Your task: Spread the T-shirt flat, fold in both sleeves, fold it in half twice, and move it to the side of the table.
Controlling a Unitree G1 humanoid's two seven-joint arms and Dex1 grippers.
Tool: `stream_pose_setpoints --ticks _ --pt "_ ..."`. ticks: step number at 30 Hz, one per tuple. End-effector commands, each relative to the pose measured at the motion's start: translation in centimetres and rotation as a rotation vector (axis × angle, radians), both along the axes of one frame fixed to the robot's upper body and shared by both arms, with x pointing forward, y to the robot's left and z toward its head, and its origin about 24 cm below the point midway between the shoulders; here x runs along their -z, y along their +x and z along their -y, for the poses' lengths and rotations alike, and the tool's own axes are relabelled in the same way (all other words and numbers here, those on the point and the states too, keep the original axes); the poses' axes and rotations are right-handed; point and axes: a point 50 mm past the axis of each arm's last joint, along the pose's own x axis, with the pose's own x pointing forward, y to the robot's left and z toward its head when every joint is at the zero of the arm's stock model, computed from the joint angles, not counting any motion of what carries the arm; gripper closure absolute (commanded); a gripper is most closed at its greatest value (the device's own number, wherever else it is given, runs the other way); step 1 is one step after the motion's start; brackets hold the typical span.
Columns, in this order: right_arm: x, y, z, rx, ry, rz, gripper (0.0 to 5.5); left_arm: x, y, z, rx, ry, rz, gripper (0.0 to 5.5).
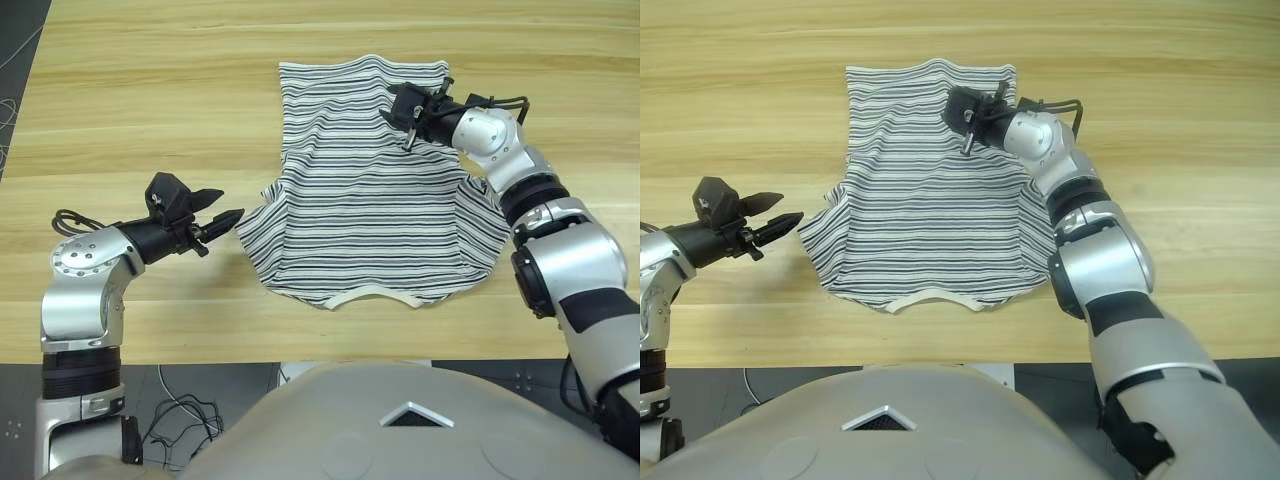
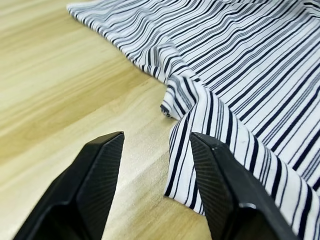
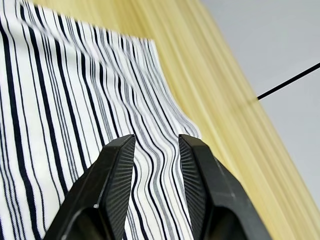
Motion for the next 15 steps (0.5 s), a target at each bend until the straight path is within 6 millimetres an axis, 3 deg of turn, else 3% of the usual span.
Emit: stream_pose_setpoints --ticks 1,9,15 --pt "-2.3 -0.6 1.5 -0.02 0.092 0.068 3.91 0.0 0.6 0.3 -0.061 -0.109 -0.058 3.04" --pt "-7.2 -2.0 3.7 0.002 0.131 0.206 3.91 1.8 -0.3 0.0 -0.06 -0.02 -0.181 3.04" --pt "-8.8 -3.4 3.7 -0.019 0.126 0.251 3.91 3.4 -1.6 -0.7 -0.016 0.116 -0.254 3.04"
